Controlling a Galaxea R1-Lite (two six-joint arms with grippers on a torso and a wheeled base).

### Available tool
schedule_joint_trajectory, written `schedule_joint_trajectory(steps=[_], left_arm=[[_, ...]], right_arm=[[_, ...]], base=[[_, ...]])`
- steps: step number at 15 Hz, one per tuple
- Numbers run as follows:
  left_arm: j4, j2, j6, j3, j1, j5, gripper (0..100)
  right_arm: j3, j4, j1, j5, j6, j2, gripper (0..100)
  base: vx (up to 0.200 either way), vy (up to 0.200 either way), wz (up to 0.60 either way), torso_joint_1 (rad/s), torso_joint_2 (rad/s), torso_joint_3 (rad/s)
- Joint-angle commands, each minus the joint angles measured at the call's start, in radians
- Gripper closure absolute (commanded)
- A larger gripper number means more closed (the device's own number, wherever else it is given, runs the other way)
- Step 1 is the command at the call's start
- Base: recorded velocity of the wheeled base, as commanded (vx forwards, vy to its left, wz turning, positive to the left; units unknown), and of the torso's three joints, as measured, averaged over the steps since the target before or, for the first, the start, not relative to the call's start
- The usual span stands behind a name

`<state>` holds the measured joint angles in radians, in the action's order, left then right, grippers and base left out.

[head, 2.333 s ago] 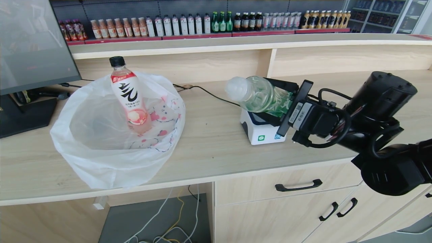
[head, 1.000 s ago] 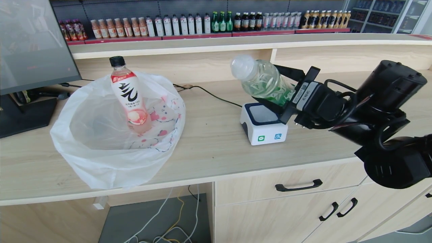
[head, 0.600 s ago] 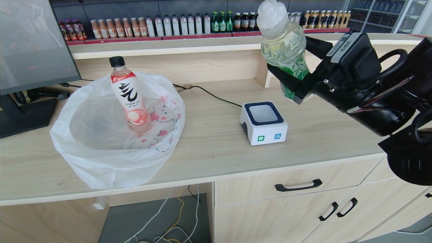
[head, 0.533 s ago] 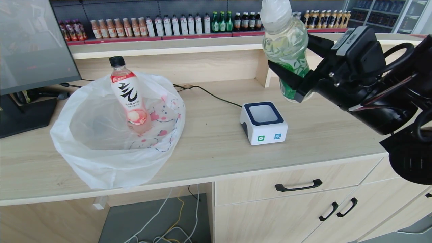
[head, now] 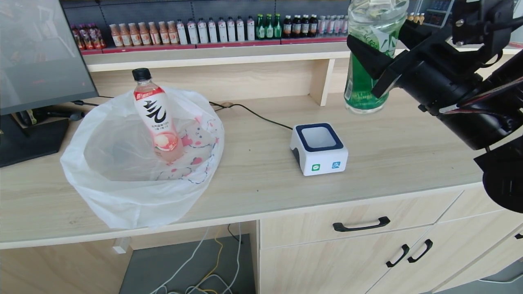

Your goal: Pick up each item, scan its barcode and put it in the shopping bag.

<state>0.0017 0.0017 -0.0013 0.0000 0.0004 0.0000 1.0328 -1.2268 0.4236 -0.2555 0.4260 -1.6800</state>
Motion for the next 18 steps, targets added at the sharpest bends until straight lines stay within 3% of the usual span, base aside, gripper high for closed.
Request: schedule_joint_trajectory(steps=[1, 4, 6, 10, 16, 18], left_arm=[[0.000, 0.000, 0.000, 0.000, 0.001, 0.000, 0], [0.000, 0.000, 0.001, 0.000, 0.000, 0.000, 0], [0.000, 0.000, -0.002, 0.000, 0.001, 0.000, 0], [0.000, 0.000, -0.003, 0.000, 0.001, 0.000, 0], [0.000, 0.000, -0.009, 0.000, 0.001, 0.000, 0], [0.000, 0.000, -0.009, 0.000, 0.001, 0.000, 0]], right_arm=[[-0.048, -0.076, -0.002, 0.016, -0.081, -0.003, 100], [-0.145, -0.229, -0.006, 0.188, -0.220, -0.010, 100], [-0.172, -0.243, 0.000, 0.302, -0.230, 0.002, 100], [-0.249, -0.273, 0.021, 0.314, -0.219, 0.011, 100], [-0.261, -0.278, 0.063, 0.317, -0.181, 0.017, 100], [-0.254, -0.323, 0.122, 0.328, -0.194, -0.015, 100]], base=[[0.000, 0.000, 0.00, 0.000, 0.00, 0.000], [0.000, 0.000, 0.00, 0.000, 0.00, 0.000], [0.000, 0.000, 0.00, 0.000, 0.00, 0.000], [0.000, 0.000, 0.00, 0.000, 0.00, 0.000], [0.000, 0.200, 0.00, 0.004, 0.00, 0.003], [0.000, 0.200, 0.00, 0.005, 0.00, 0.002]])
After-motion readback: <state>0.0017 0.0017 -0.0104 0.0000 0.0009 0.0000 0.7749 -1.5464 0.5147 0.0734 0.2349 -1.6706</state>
